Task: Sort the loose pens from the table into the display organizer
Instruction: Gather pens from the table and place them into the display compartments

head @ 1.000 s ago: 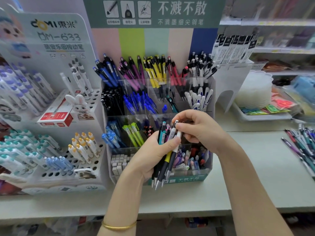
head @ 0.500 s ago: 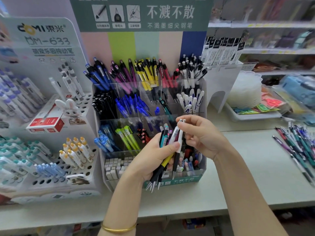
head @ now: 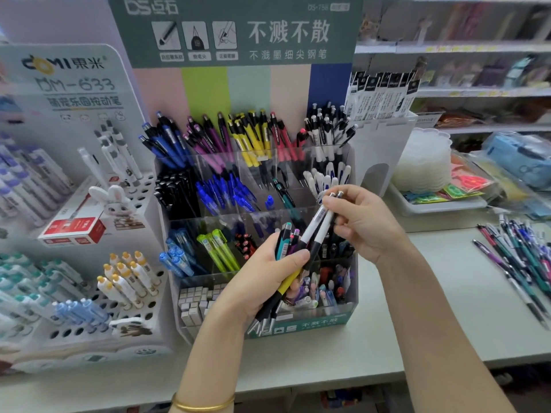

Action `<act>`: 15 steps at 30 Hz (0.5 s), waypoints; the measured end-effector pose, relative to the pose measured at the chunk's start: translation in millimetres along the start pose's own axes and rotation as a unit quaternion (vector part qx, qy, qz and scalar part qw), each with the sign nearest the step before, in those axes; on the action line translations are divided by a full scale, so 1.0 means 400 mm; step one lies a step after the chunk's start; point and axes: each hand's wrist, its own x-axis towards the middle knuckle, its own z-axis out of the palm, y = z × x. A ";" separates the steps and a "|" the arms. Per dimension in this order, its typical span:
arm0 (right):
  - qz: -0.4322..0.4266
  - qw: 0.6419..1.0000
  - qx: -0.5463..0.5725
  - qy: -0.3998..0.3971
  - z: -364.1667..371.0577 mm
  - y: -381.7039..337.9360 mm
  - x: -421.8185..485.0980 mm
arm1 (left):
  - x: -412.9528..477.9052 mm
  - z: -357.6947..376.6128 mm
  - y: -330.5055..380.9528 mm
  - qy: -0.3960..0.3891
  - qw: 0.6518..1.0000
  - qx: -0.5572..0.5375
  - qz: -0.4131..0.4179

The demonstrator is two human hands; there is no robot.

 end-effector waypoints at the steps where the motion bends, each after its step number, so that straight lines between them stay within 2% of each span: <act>1: 0.002 1.000 0.000 -0.005 0.003 0.002 0.000 | 0.003 0.001 0.003 -0.001 1.000 0.013 0.003; 5: 0.001 0.999 -0.024 -0.030 -0.008 -0.009 0.006 | 0.015 0.001 0.014 0.002 0.999 0.044 0.006; 8: -0.032 0.997 -0.056 -0.034 -0.021 -0.039 0.013 | 0.030 0.005 0.030 0.009 0.999 0.042 0.016; 12: -0.153 0.986 -0.025 0.066 -0.053 -0.116 0.040 | 0.060 0.010 0.061 0.017 0.999 0.001 0.032; 15: -0.278 0.940 -0.080 0.181 -0.061 -0.173 0.061 | 0.084 0.024 0.093 0.025 0.998 -0.012 0.050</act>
